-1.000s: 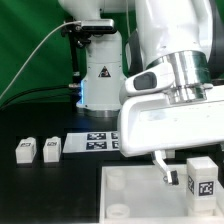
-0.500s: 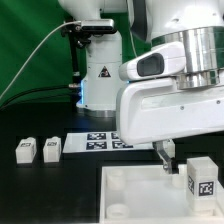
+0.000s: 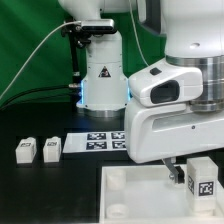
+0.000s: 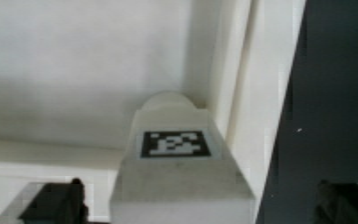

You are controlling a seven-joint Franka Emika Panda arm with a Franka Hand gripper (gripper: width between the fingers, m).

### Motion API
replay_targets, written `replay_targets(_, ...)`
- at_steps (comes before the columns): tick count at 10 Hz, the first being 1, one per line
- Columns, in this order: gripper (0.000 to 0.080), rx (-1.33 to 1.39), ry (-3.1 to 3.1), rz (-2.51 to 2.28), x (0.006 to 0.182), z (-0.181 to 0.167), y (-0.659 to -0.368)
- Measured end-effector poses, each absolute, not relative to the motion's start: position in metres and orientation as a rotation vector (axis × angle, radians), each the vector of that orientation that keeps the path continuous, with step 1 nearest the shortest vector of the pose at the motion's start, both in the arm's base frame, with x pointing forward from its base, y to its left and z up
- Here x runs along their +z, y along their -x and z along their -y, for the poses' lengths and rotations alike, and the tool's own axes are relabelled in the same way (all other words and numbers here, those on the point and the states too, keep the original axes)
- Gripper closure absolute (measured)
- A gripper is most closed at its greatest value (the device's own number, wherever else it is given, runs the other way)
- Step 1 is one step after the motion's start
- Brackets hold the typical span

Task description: Assemble one leg

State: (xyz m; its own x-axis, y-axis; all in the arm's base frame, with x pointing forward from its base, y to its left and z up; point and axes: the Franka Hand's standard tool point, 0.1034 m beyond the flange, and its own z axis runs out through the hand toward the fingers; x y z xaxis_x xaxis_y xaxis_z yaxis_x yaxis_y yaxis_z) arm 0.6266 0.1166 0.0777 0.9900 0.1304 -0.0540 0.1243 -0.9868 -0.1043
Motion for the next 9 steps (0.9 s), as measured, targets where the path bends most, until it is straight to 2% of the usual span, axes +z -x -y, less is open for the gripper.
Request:
replay_targets(2, 0.0399, 0.091, 3.033, 0.192, 0.0780, -0.1155, -0.6273)
replay_targets(3, 0.0399, 0.091, 3.033, 0.192, 0.0779, -0.1154, -0.6273)
replay_targets(4, 0.0503, 0.092, 3.034, 0.191, 0.0777, -0.1146, -0.6272)
replay_targets(7, 0.0504, 0.028, 3.042, 0.106, 0.0752, -0.1127, -0.6319)
replay_targets(9, 0.0504, -0.026, 3.006, -0.506, 0.0744, -0.1141, -0.6303)
